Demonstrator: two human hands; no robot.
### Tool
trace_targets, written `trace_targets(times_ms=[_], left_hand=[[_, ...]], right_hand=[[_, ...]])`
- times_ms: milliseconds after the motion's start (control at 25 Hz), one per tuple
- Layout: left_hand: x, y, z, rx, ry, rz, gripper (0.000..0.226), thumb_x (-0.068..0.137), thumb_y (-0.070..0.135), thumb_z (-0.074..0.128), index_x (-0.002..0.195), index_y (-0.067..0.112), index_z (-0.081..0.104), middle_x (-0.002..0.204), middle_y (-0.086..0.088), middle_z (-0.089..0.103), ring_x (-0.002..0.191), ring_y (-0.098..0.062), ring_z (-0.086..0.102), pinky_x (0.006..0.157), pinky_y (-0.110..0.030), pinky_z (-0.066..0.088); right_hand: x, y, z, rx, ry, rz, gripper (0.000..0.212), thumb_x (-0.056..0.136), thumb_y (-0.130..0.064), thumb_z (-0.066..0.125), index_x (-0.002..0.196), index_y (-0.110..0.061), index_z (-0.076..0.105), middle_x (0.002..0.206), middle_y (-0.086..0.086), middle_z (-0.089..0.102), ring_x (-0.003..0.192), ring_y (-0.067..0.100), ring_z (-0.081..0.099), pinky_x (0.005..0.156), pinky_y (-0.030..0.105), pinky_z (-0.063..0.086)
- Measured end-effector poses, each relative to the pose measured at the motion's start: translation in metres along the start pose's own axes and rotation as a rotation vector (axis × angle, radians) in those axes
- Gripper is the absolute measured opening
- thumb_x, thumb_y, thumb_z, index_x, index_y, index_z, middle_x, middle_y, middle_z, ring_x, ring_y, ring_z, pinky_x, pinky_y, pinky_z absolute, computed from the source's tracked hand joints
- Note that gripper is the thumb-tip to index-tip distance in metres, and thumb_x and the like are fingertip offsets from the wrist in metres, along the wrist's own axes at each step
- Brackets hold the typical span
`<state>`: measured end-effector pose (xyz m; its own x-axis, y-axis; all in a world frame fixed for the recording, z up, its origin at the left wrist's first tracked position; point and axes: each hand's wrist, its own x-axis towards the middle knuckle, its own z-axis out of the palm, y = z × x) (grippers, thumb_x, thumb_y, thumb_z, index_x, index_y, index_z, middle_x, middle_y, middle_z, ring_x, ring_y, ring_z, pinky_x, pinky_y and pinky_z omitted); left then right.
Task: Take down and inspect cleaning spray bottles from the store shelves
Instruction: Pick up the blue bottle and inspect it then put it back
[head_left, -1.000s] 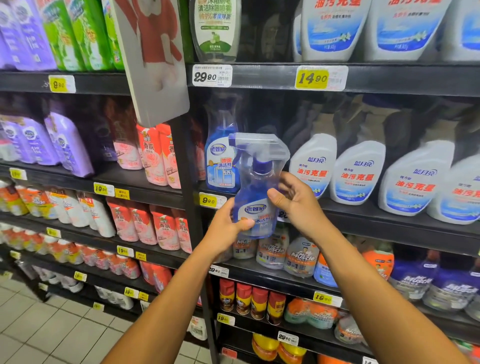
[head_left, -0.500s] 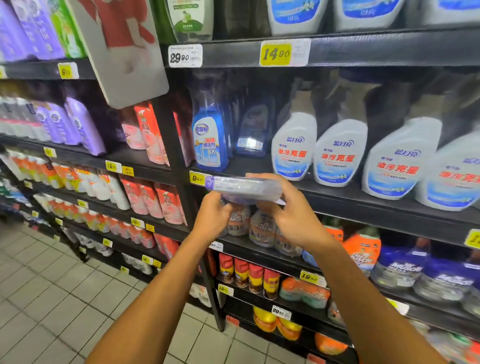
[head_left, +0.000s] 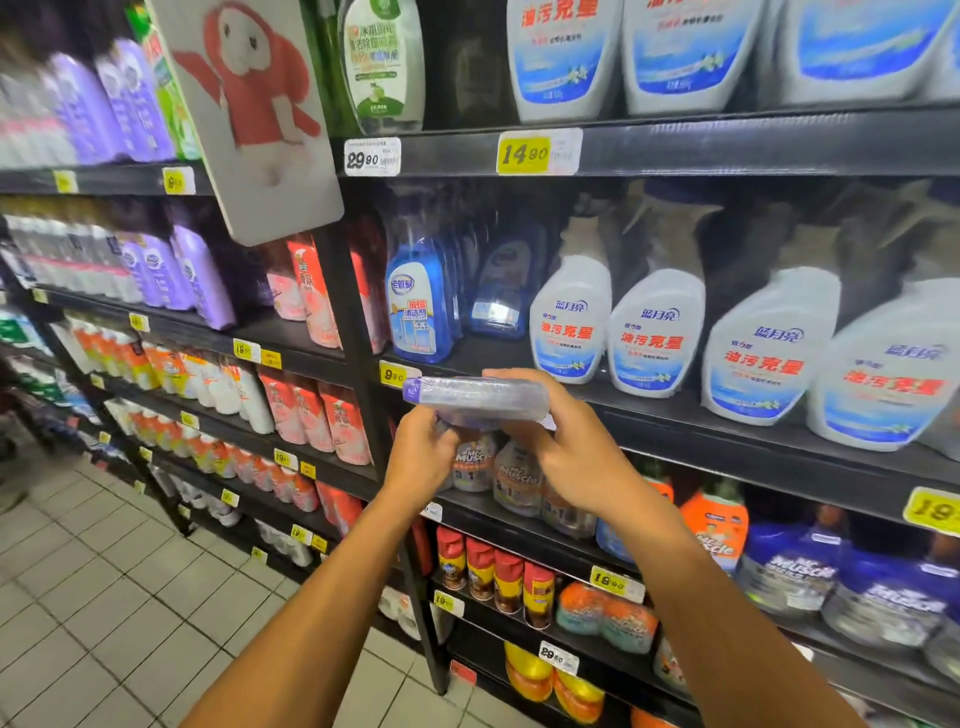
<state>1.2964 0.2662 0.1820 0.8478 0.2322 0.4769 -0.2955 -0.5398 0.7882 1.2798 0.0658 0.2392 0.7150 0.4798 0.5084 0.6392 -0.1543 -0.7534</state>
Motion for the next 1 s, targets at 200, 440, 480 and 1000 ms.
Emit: trace_targets(times_ms=[200, 440, 480, 1000], left_hand=[[-0.001, 0.008, -0.001, -0.092, -0.026, -0.03, 0.049, 0.076, -0.008, 0.071, 0.086, 0.039, 0.061, 0.086, 0.03, 0.069, 0.086, 0.009, 0.064, 0.075, -0.013, 0.051], [0.008, 0.015, -0.017, -0.253, -0.204, 0.032, 0.052, 0.071, -0.009, 0.073, 0.098, 0.034, 0.063, 0.091, 0.021, 0.072, 0.088, 0.004, 0.067, 0.074, -0.009, 0.05], [0.009, 0.015, -0.021, -0.289, -0.231, 0.019, 0.052, 0.07, -0.01, 0.074, 0.101, 0.03, 0.062, 0.091, 0.02, 0.073, 0.087, 0.005, 0.067, 0.074, -0.01, 0.05], [0.01, -0.006, -0.068, -0.603, -0.478, -0.231, 0.036, 0.07, 0.02, 0.077, 0.104, 0.012, 0.069, 0.095, 0.001, 0.078, 0.088, -0.014, 0.074, 0.072, -0.024, 0.058]], right_hand=[[0.004, -0.004, -0.003, 0.005, 0.006, 0.056, 0.043, 0.086, -0.044, 0.051, 0.123, -0.064, 0.045, 0.124, -0.037, 0.056, 0.119, -0.009, 0.052, 0.098, 0.032, 0.046], [0.018, -0.005, 0.003, 0.027, 0.081, 0.058, 0.041, 0.085, -0.04, 0.055, 0.114, -0.067, 0.046, 0.117, -0.041, 0.058, 0.113, -0.013, 0.054, 0.091, 0.011, 0.042], [0.022, -0.005, 0.006, 0.059, 0.111, 0.058, 0.037, 0.086, -0.04, 0.058, 0.115, -0.061, 0.05, 0.118, -0.035, 0.061, 0.115, -0.01, 0.055, 0.093, 0.011, 0.043], [0.053, -0.001, 0.057, 0.425, 0.252, 0.34, 0.013, 0.102, -0.017, 0.051, 0.104, -0.02, 0.063, 0.085, -0.008, 0.077, 0.079, 0.007, 0.072, 0.064, 0.018, 0.054]])
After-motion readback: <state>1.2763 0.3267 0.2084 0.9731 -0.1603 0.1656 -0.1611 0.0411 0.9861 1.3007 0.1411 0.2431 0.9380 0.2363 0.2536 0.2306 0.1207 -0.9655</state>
